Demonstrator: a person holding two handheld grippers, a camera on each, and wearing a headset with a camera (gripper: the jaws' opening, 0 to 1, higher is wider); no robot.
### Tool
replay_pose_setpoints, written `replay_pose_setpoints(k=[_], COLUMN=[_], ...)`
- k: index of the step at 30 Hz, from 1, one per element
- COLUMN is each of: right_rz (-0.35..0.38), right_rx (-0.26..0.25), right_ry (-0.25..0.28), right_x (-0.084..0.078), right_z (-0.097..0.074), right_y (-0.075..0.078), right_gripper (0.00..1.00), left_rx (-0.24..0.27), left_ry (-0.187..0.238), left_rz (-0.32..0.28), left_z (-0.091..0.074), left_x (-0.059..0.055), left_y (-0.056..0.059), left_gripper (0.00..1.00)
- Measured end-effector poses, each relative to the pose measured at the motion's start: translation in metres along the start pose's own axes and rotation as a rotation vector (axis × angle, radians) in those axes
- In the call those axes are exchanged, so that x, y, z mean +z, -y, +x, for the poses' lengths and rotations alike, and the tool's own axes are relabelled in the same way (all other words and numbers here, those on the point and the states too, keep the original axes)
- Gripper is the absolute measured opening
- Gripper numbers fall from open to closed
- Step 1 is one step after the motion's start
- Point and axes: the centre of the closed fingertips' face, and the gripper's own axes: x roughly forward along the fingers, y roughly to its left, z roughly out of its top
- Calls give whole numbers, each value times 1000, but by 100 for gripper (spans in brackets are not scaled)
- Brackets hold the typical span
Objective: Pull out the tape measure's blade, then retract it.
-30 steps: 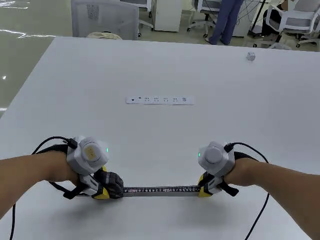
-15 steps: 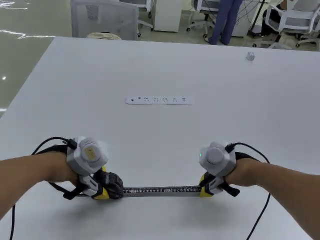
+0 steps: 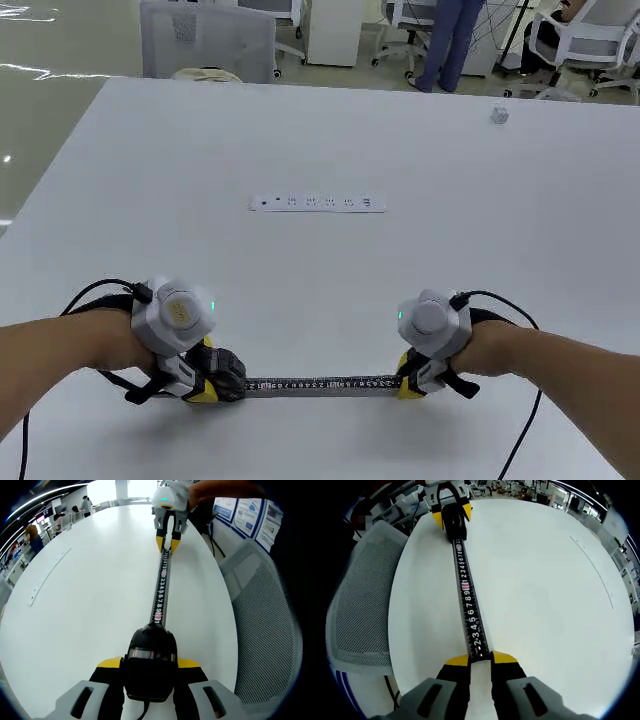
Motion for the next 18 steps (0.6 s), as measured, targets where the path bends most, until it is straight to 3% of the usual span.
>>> replay_pose_setpoints(k=[3,4,5,12,14,16,18], right_rz=[10,104,81,31,30,38,56], right_rx=[-19,-54,-35,-55,-63,-75,-80], right_ry=[37,36,47,73,83,94,97], right_x=[4,2,5,12,14,16,16], right_z=[0,1,2,0,-2,-5,-7], right_y=[0,3,2,-3,-2,0,0], right_gripper=[15,15,16,29,31,35,39], left_rx=[-1,-1,-2,-17,-3,-11,2], left_ry=[6,7,7,-26,-17,-16,18], left_rz=[-3,-3,-1,21,-19,-43,-88], left_z=[0,0,1,1,2,1,-2], left_x=[0,0,0,0,-1,-7,-8], left_y=[0,-1,0,-1,-1,1,0], left_gripper=[35,35,35,36,38,47,58])
